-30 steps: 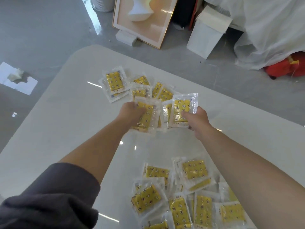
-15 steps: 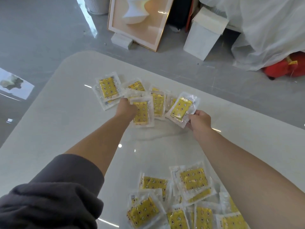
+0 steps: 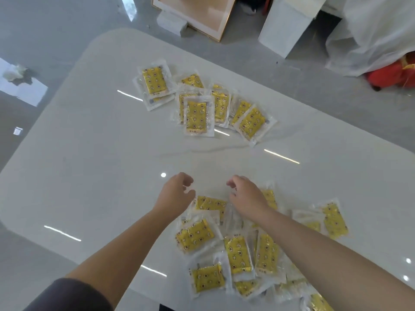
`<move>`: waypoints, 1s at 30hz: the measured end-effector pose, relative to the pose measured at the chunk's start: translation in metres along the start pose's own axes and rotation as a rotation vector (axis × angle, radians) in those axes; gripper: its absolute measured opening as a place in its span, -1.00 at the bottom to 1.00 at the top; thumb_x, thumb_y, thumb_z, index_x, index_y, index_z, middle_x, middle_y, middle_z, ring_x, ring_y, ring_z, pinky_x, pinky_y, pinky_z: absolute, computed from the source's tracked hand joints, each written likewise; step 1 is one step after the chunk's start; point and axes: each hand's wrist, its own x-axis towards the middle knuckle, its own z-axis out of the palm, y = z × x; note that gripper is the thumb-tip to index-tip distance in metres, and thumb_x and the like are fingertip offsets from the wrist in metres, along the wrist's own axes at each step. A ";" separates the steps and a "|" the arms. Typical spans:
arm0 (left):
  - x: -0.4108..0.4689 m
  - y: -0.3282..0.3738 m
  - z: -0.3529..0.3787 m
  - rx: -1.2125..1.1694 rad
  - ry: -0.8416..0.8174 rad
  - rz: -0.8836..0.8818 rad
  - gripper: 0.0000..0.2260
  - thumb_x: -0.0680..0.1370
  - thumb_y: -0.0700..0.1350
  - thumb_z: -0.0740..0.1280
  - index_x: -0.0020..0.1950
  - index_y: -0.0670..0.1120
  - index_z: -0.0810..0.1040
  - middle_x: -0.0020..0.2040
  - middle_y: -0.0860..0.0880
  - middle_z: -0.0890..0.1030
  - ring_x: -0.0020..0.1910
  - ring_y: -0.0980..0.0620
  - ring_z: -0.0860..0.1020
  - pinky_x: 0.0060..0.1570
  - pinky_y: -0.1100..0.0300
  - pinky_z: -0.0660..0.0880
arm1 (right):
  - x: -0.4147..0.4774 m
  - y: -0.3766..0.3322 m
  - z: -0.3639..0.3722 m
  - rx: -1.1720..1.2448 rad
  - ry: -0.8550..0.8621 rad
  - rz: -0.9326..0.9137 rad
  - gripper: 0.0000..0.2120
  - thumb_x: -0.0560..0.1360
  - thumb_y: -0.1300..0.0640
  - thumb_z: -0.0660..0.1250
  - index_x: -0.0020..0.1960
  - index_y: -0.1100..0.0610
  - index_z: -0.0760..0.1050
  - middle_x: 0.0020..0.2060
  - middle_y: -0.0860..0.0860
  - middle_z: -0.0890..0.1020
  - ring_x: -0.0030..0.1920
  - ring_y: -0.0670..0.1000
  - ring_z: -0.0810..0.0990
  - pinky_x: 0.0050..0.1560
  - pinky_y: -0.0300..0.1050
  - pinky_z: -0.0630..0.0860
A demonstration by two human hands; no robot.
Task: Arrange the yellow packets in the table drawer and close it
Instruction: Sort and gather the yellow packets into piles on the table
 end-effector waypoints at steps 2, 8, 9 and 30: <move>-0.023 -0.016 0.014 0.122 -0.058 0.052 -0.76 0.51 -0.03 0.37 0.16 0.01 0.49 0.06 0.12 0.48 0.10 0.08 0.51 0.00 0.27 0.42 | -0.017 0.003 0.015 -0.088 -0.026 -0.061 -0.72 0.56 0.22 0.18 0.26 0.07 0.43 0.20 -0.04 0.50 0.14 -0.03 0.51 0.12 -0.11 0.49; -0.055 -0.036 0.047 0.682 -0.116 0.264 -0.25 0.36 0.26 0.41 0.45 0.09 0.21 0.36 0.07 0.29 0.34 0.01 0.31 0.31 0.09 0.27 | -0.039 0.014 0.036 -0.315 0.031 -0.222 -0.63 0.55 0.28 0.14 0.31 0.03 0.40 0.28 -0.05 0.44 0.30 -0.01 0.36 0.29 -0.08 0.31; -0.056 -0.038 0.051 0.742 -0.099 0.283 -0.20 0.34 0.27 0.42 0.48 0.09 0.16 0.38 0.04 0.27 0.36 -0.02 0.29 0.33 0.05 0.24 | -0.039 0.016 0.037 -0.344 0.044 -0.241 -0.59 0.53 0.30 0.14 0.32 0.02 0.39 0.28 -0.05 0.44 0.31 -0.01 0.34 0.31 -0.08 0.29; -0.021 -0.044 0.004 0.099 -0.083 -0.078 -0.90 0.42 -0.14 0.42 -0.09 -0.08 0.59 -0.19 -0.03 0.64 -0.20 0.01 0.62 -0.20 0.11 0.60 | 0.002 0.051 -0.034 -0.955 0.001 -0.333 -0.57 0.41 0.27 0.36 0.23 0.02 0.42 0.17 0.01 0.42 0.26 0.07 0.35 0.47 0.19 0.04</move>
